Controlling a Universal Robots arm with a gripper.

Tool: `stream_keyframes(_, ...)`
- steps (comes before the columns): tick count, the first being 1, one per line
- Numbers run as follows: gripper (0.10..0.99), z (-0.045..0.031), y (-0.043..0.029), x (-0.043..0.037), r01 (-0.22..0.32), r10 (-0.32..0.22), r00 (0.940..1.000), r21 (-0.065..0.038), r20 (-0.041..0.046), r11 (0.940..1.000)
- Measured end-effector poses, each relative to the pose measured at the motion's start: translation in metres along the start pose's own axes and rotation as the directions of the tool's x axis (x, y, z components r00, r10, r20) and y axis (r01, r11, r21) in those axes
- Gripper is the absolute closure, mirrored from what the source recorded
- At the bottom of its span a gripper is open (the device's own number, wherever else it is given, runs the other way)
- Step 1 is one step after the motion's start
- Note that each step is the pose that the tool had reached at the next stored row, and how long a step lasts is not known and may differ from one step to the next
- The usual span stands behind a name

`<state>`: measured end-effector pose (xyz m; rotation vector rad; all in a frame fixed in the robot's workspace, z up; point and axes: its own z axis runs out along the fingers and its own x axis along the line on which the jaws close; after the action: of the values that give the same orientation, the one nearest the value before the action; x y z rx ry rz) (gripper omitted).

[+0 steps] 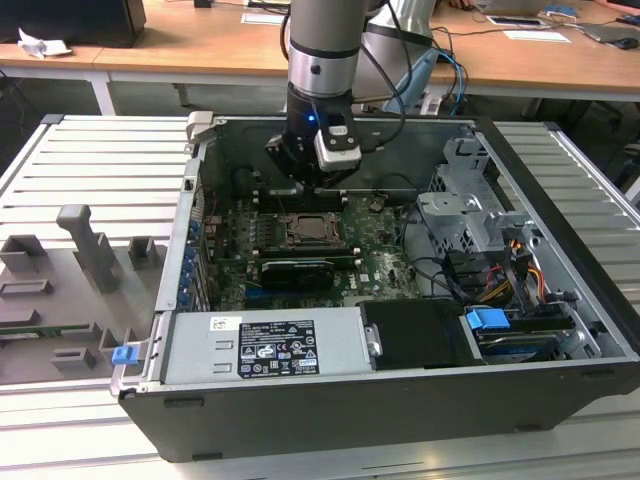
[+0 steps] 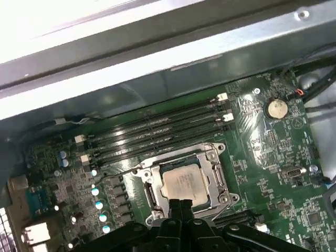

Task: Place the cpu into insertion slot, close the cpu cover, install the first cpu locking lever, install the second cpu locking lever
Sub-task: 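Install the first cpu locking lever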

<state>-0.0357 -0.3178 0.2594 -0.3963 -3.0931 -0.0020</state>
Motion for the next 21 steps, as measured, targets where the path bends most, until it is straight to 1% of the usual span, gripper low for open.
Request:
stream_keyframes(1, 0.98, 0.0001, 0.0, 0.0, 0.066, -0.066, 0.9978, 0.002, 0.0001, 0.9978)
stream_keyframes(2, 0.98, 0.0002, 0.0, 0.0, 0.128, -0.128, 0.9918, 0.003, 0.0, 0.9918)
stream_keyframes(4, 0.98, 0.0003, 0.0, 0.0, 0.171, -0.171, 0.9852, 0.004, -0.0001, 0.9852)
stream_keyframes(8, 0.98, 0.0003, 0.0, 0.0, 0.209, -0.209, 0.9778, 0.005, -0.0002, 0.9778)
stream_keyframes(13, 0.98, 0.0003, 0.0, 0.0, 0.26, -0.26, 0.9656, 0.006, -0.0004, 0.9656)
stream_keyframes(14, 0.98, 0.0003, 0.0, 0.0, 0.27, -0.27, 0.9629, 0.006, -0.0004, 0.9628)
stream_keyframes(16, 0.98, 0.0003, 0.0, 0.0, 0.295, -0.295, 0.9554, 0.007, -0.0005, 0.9553)
stream_keyframes(17, 0.98, 0.0004, 0.0, 0.0, 0.321, -0.321, 0.947, 0.008, -0.0006, 0.9469)
stream_keyframes(18, 0.98, 0.0005, 0.0, 0.0, 0.336, -0.336, 0.942, 0.008, -0.0007, 0.942)
stream_keyframes(19, 0.98, 0.0005, 0.0, 0.0001, 0.341, -0.341, 0.94, 0.008, -0.0003, 0.94)
stream_keyframes(20, 0.98, 0.0008, -0.0003, 0.0012, 0.346, -0.346, 0.9383, 0.008, 0.0018, 0.9383)
stream_keyframes(21, 0.98, 0.001, -0.0011, 0.0043, 0.346, -0.346, 0.9383, 0.008, 0.0039, 0.9382)
